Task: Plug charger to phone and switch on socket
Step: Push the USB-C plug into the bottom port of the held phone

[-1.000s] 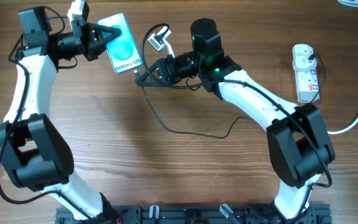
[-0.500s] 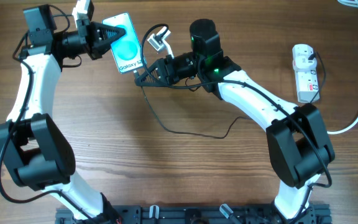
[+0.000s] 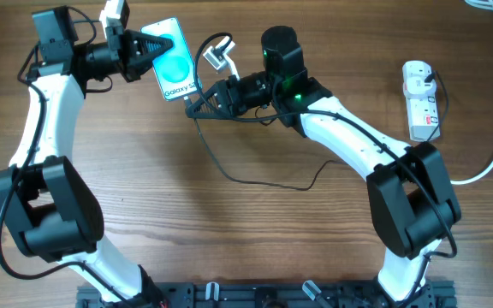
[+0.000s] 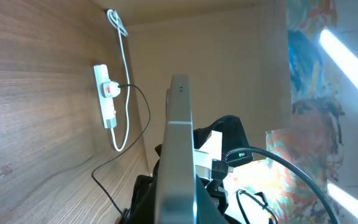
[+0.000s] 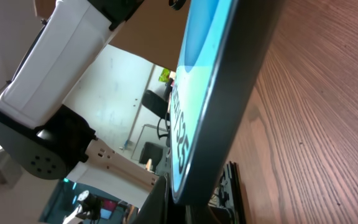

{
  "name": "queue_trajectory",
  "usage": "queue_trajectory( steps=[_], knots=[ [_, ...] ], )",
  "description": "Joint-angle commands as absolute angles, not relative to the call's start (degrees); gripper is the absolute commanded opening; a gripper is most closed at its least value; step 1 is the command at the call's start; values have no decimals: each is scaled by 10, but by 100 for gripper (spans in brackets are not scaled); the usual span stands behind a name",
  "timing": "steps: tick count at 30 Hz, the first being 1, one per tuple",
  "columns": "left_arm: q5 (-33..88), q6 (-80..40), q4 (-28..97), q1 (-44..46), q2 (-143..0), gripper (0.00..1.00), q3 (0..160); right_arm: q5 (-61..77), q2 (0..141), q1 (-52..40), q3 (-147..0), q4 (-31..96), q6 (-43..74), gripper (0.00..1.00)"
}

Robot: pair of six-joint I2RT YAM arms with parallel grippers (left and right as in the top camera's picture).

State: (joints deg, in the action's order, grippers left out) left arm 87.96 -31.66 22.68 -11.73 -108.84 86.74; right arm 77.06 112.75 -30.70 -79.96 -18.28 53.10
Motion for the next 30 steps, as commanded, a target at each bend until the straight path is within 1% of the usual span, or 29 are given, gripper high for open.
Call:
queue_trajectory(
  steps=[1, 14, 19, 30],
  knots=[
    [903, -320, 225, -112, -1076, 4, 873, 754, 1122, -307, -800, -189, 541, 4],
    [903, -320, 225, -96, -1076, 4, 873, 736, 1122, -295, -800, -191, 555, 4],
    [903, -320, 229, -80, -1076, 4, 873, 714, 1122, -293, -800, -232, 586, 4],
    [904, -318, 238, -53, -1076, 4, 873, 673, 1122, -273, -800, -251, 599, 4]
  ],
)
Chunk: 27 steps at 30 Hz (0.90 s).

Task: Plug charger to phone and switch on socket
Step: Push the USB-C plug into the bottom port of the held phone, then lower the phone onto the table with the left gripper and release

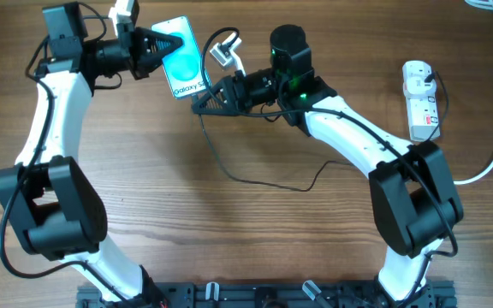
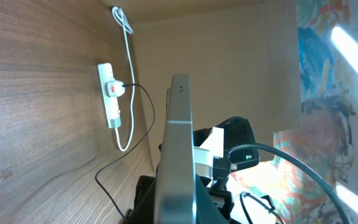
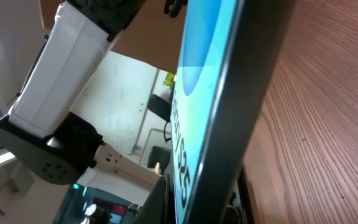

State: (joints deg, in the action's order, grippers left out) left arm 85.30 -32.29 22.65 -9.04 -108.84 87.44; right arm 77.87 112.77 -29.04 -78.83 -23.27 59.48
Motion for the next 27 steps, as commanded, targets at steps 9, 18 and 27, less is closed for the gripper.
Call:
queue_trajectory(
  steps=[9, 18, 27],
  knots=[
    [902, -318, 225, -55, -1076, 4, 873, 719, 1122, -274, -800, -253, 600, 6],
    [897, -319, 225, -91, -1076, 4, 873, 766, 1122, -272, -800, -244, 602, 47],
    [712, -182, 408, -88, -1077, 4, 872, 759, 1122, -201, -800, -246, 592, 99]
  ],
)
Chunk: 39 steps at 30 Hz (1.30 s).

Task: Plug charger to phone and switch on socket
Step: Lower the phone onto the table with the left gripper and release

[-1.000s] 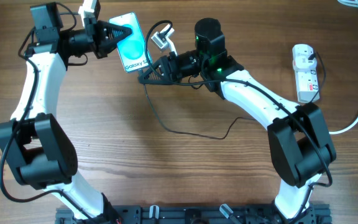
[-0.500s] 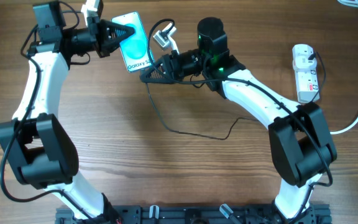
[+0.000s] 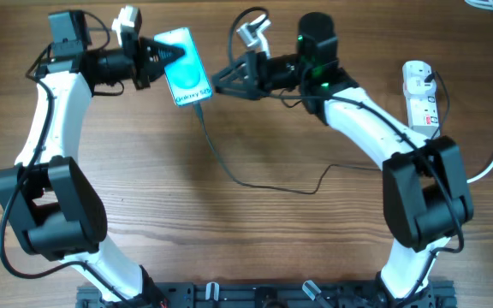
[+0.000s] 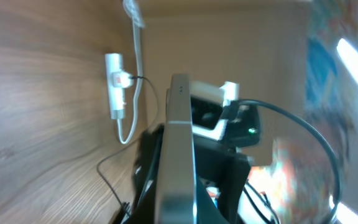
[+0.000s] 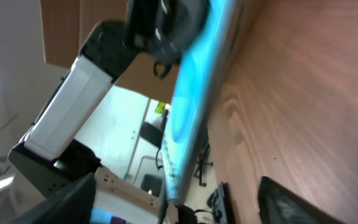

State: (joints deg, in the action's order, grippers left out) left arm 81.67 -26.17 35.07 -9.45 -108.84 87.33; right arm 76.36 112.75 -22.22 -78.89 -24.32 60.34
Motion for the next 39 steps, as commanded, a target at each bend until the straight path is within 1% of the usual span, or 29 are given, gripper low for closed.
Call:
queue_trajectory(
  steps=[1, 4, 7, 11, 14, 17, 19, 21, 25, 30, 39],
  knots=[
    [673, -154, 439, -80, -1077, 4, 872, 759, 1122, -197, -800, -245, 584, 99],
    [577, -92, 502, -50, -1077, 4, 872, 756, 1122, -196, -800, -238, 569, 99],
    [508, -77, 532, -31, -1086, 4, 872, 738, 1122, -196, -800, -199, 538, 100],
    [498, -75, 535, -28, -1117, 4, 872, 676, 1114, -196, -800, -71, 451, 100],
    [498, -58, 548, -27, -1145, 4, 872, 577, 1070, -196, -800, 45, 375, 100],
    [473, -47, 549, -26, -1168, 4, 872, 401, 976, -197, -819, 227, 286, 99],
    [455, -47, 546, -26, -1180, 4, 872, 319, 920, -199, -820, 285, 267, 100],
    [453, -47, 539, -25, -1191, 4, 872, 269, 868, -205, -820, 323, 238, 100],
    [453, -47, 521, -23, -1217, 4, 872, 233, 809, -217, -820, 368, 207, 100],
    [453, -47, 481, -21, -1260, 4, 872, 240, 808, -217, -818, 377, 216, 100],
    [448, -49, 467, -13, -1284, 4, 872, 240, 808, -218, -818, 387, 211, 100]
  ],
)
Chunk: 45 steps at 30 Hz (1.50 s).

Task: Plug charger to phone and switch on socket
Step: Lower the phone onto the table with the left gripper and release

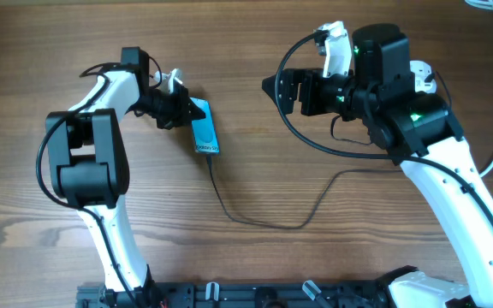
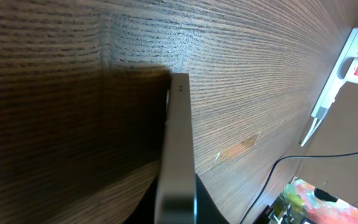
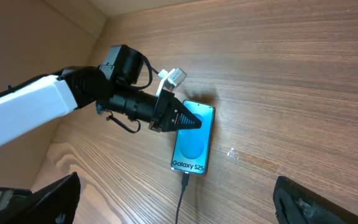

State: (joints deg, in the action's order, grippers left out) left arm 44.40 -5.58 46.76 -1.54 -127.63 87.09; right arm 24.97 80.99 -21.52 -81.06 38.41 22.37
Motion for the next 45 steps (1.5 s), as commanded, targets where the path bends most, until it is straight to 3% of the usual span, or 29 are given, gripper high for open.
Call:
queue_trajectory(
  steps=[1, 6, 17, 22, 26, 34, 35, 37, 39, 45],
  knots=[
    [443, -50, 467, -13, -1284, 4, 872, 240, 808, -218, -818, 387, 211, 100],
    [408, -50, 472, -13, -1284, 8, 872, 240, 808, -218, -818, 392, 210, 100],
    [386, -49, 475, -13, -1284, 32, 872, 239, 808, -218, -818, 398, 210, 100],
    [373, -49, 478, -13, -1284, 38, 872, 239, 808, -218, -818, 400, 210, 100],
    [315, -50, 478, -15, -1283, 48, 872, 237, 808, -217, -818, 402, 203, 100],
    [288, -51, 537, -60, -1115, 52, 936, 237, 796, -186, -834, 424, 177, 99],
    [278, -51, 536, -64, -1073, 55, 937, 238, 789, -172, -843, 431, 173, 99],
    [242, -51, 536, -67, -994, 72, 937, 240, 778, -128, -873, 448, 165, 99],
    [222, -51, 536, -67, -939, 100, 937, 240, 773, -79, -897, 472, 164, 99],
    [222, -51, 537, -67, -900, 100, 937, 249, 774, 118, -917, 511, 147, 99]
  ],
)
